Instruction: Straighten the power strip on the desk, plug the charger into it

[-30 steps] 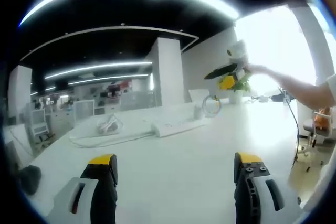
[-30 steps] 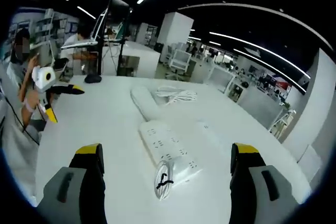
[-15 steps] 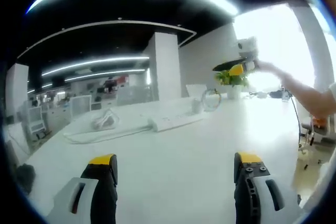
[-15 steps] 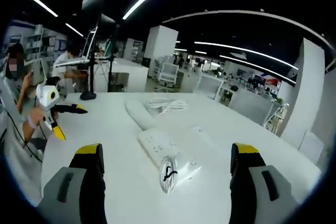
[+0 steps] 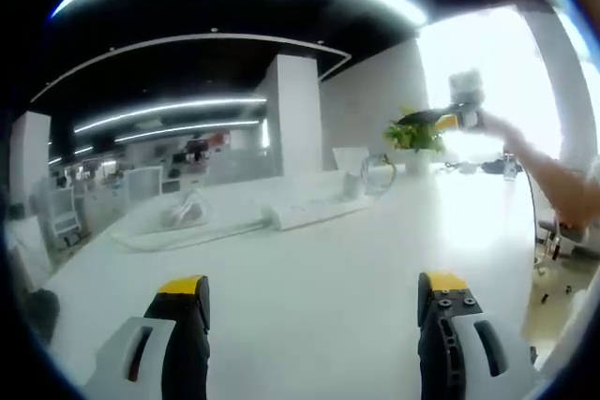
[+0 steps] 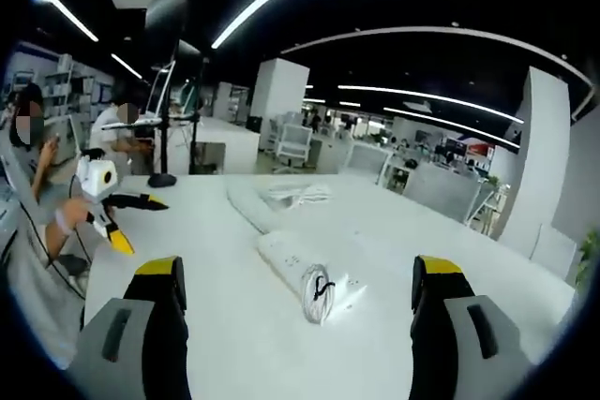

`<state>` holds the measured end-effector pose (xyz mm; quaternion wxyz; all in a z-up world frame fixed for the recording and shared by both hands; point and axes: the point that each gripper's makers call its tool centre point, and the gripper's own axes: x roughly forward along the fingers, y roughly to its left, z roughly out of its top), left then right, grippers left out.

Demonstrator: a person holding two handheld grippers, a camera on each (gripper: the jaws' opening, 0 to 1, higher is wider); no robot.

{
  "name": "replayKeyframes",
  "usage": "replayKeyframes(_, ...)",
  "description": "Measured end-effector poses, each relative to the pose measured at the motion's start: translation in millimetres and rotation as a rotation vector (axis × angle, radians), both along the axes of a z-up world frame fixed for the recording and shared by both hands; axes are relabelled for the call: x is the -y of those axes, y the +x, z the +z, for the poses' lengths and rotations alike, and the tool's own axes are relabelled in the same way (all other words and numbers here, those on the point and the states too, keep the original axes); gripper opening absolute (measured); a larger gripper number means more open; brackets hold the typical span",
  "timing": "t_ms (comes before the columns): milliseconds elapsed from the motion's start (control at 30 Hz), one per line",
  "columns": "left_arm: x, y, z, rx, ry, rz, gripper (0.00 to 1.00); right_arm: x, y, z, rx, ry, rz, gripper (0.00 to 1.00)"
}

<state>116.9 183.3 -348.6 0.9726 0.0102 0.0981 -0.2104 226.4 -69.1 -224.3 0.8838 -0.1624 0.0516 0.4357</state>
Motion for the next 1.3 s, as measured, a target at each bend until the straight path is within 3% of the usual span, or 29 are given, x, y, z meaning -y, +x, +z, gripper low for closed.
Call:
replayKeyframes(200, -1, 0.5, -0.7, -0.001, -0.006, 0.002, 0.94, 3, -17, -23.1, -0.002, -0.003, -0.008, 1.00)
replayKeyframes(400, -3, -0.3, -4.1, -0.011, -0.003, 0.005, 0.94, 12, -31, -34.8, -0.002, 0.030, -0.031, 1.00)
replayKeyframes(967, -8, -2.0, -6.1, -0.014, 0.004, 0.021, 0.95, 43, -55, -48.8, 0.007, 0.099, -0.095, 0.99)
replayKeyframes(1300, -11, -0.6, -4.4, -0.013, 0.003, 0.031, 0.95, 48, -68, -62.4, 0.005, 0.131, -0.111, 1.00)
